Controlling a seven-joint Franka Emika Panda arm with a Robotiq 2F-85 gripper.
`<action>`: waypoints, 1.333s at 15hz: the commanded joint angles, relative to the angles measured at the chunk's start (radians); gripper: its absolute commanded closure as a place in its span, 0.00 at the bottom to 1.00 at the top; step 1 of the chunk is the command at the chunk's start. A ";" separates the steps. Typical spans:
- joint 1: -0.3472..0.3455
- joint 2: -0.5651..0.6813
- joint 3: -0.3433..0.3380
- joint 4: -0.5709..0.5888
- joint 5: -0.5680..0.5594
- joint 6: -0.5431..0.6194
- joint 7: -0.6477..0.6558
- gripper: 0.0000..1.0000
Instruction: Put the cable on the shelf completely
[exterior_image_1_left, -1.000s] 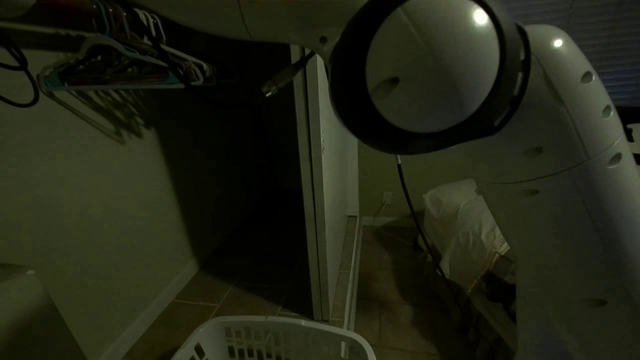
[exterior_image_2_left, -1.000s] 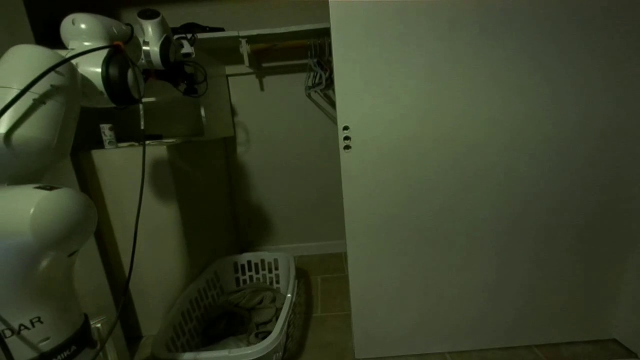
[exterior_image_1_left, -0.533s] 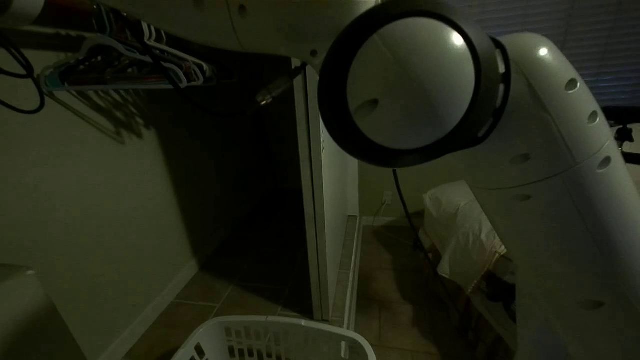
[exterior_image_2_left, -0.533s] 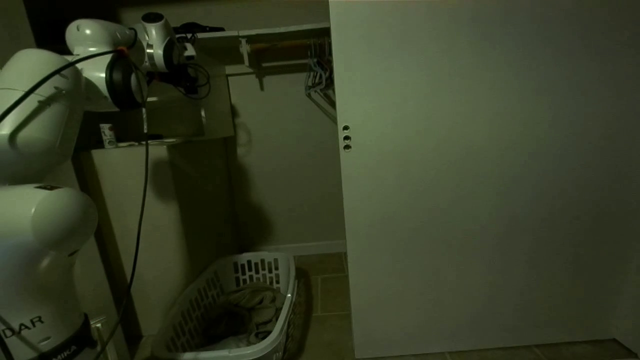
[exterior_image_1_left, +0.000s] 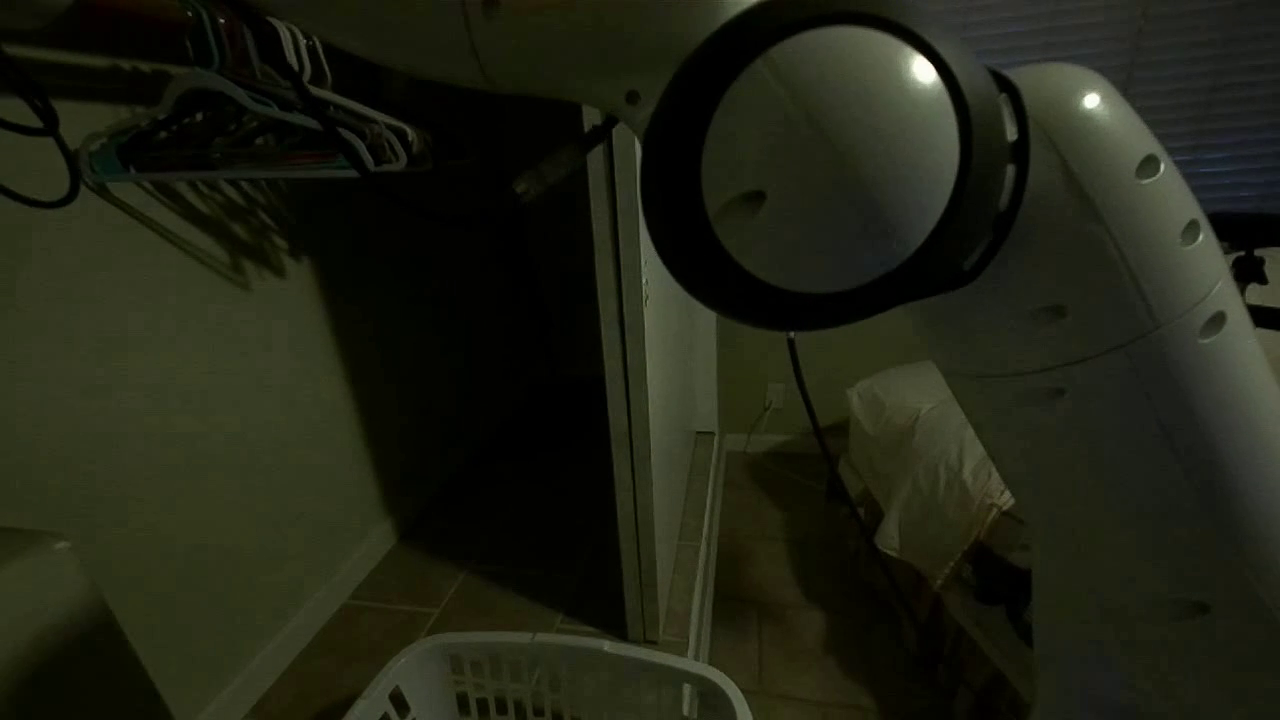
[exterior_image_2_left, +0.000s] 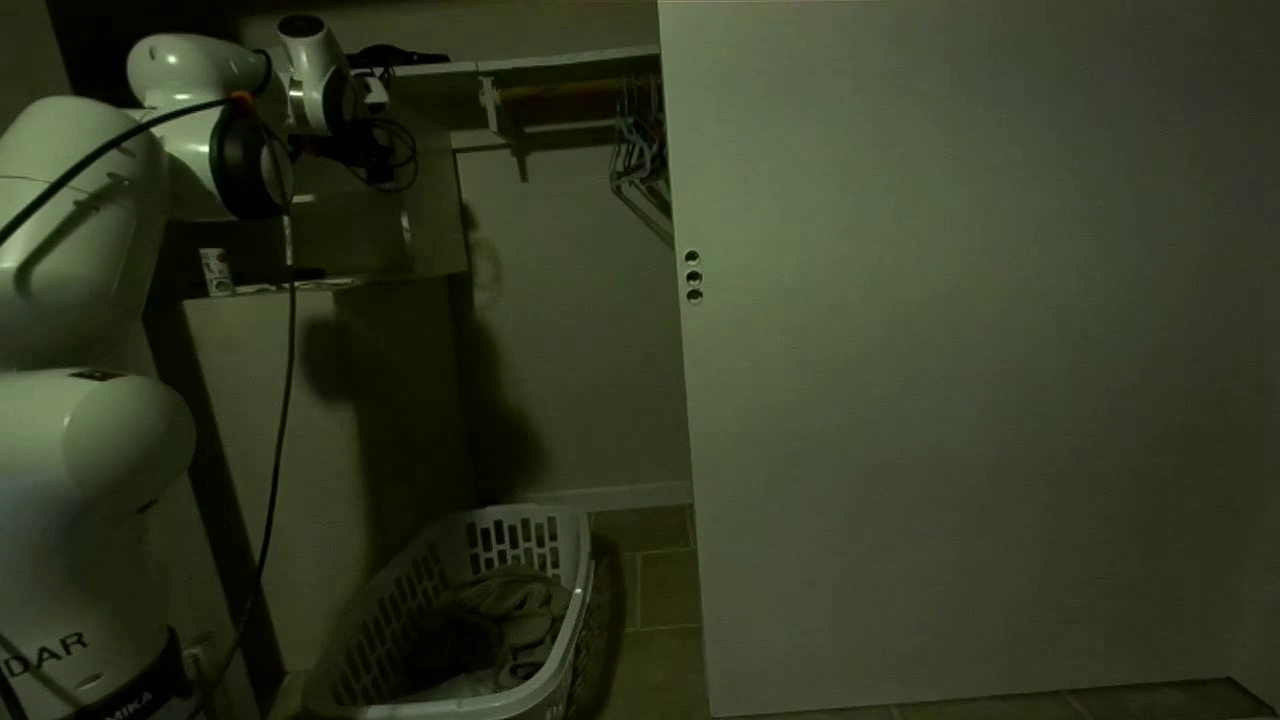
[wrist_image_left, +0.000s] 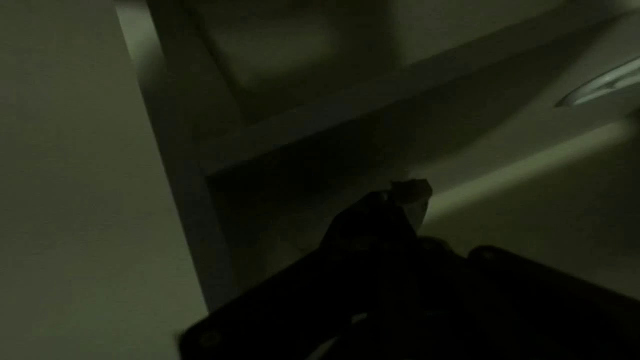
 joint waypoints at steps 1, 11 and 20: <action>-0.017 -0.073 0.027 -0.053 0.030 -0.001 -0.016 1.00; -0.099 -0.377 0.034 -0.409 0.096 -0.080 -0.049 1.00; -0.155 -0.628 0.010 -0.791 0.329 0.127 -0.310 1.00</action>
